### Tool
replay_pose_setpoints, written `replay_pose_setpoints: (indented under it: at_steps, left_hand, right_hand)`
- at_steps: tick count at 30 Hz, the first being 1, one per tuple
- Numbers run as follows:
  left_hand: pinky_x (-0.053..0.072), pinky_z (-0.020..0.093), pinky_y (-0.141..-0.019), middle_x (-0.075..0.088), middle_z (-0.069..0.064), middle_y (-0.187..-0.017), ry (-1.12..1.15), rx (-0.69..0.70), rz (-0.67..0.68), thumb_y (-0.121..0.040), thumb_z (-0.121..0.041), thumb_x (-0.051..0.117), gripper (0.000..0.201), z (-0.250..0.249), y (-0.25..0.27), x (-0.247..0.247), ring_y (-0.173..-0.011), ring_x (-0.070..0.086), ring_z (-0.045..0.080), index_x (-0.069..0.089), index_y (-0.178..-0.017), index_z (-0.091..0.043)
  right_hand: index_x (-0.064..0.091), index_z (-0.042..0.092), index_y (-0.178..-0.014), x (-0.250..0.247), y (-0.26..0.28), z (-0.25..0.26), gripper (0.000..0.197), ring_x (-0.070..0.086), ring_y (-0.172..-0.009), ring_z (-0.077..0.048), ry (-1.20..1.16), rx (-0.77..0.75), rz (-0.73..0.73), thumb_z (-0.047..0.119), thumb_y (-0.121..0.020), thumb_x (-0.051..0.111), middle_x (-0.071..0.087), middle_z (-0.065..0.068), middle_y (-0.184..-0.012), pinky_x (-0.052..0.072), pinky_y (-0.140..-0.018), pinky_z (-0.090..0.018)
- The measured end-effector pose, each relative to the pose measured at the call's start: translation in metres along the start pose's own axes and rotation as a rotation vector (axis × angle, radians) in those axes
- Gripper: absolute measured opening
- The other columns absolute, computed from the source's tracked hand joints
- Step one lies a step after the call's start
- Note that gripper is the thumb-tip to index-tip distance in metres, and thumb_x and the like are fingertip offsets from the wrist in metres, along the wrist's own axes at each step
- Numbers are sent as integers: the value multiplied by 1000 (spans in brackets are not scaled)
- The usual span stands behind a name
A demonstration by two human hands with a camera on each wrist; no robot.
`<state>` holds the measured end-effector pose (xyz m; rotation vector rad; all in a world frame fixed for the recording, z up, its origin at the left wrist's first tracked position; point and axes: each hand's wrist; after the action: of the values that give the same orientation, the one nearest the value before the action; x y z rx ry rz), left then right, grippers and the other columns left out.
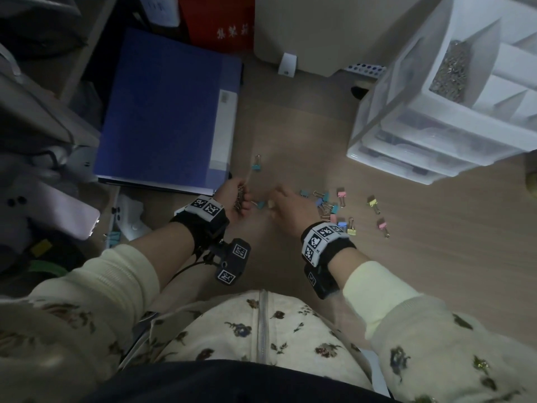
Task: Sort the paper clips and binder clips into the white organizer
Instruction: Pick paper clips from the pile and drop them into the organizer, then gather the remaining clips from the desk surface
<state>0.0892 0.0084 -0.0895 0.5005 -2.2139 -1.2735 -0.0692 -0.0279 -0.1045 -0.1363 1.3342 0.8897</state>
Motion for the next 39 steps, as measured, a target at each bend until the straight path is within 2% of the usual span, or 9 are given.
replay_pose_setpoints:
  at_steps: [6,14,20,23,26,30,34,37,39]
  left_hand:
    - [26,13,-34,41,-4,-40,-13,-15,-40,-96,-29,37,37,0,-1,0,-31,35,9,41,-61,-18]
    - [40,23,-49,48,3,-59,83,7,-47,-98,-23,39,34,1,3,12,-53,46,15,48,-68,-10]
    - [48,19,-44,55,5,-62,97,47,6,-100,-25,37,35,-4,12,24,-51,56,15,53,-74,-7]
    - [48,22,-50,59,4,-53,104,67,85,-102,-27,31,42,-9,24,45,-47,58,14,52,-72,-6]
    - [50,24,-60,58,9,-68,119,107,172,-103,-25,27,41,-17,41,70,-64,56,18,53,-79,-4]
    - [51,27,-64,57,12,-82,168,138,295,-103,-24,25,38,-32,67,111,-71,56,19,52,-86,-3]
    - [47,29,-64,52,11,-82,140,192,403,-102,-24,23,38,-44,96,160,-70,52,20,50,-81,-6]
    - [47,28,-61,59,10,-72,139,228,484,-99,-24,25,38,-52,119,194,-65,56,20,51,-78,-5]
    - [46,26,-60,59,7,-63,82,260,520,-99,-25,27,36,-56,136,215,-62,56,19,50,-78,-7]
  right_hand:
    - [51,12,-112,-6,9,-18,22,57,-95,-34,-15,167,-111,25,-96,45,47,-8,-119,37,-60,-33]
    - [42,23,-136,-10,8,-4,41,59,-98,-29,-35,47,-77,24,-95,44,42,-2,-133,35,-60,-30]
    - [42,21,-137,-19,12,-3,40,54,-113,-28,-230,80,-125,25,-97,39,47,-4,-133,47,-82,-36]
    - [41,21,-138,-41,22,-5,39,50,-120,-25,-362,159,-177,29,-101,34,49,-5,-136,41,-95,-34]
    - [40,17,-139,-64,27,-5,41,48,-124,-21,-599,200,-269,30,-102,30,50,-7,-137,36,-105,-33]
    - [53,16,-120,-101,34,-3,36,55,-106,-18,-1029,317,-451,35,-102,29,58,-5,-112,42,-100,-35]
    - [57,13,-98,-145,46,-3,36,56,-107,-26,-1389,386,-560,35,-102,28,61,-16,-111,43,-102,-43]
    - [59,12,-85,-179,63,-8,38,58,-84,-17,-1667,377,-657,29,-102,30,65,-5,-82,47,-85,-31]
    - [60,11,-85,-201,74,-14,39,60,-82,-16,-1825,320,-701,28,-102,30,67,-2,-78,47,-83,-29]
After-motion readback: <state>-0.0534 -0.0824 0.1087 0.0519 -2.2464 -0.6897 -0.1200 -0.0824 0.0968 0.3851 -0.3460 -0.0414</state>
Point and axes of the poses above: each hand's wrist, its own y-axis away from the middle knuckle, its own x-axis out of the palm, z = x × y
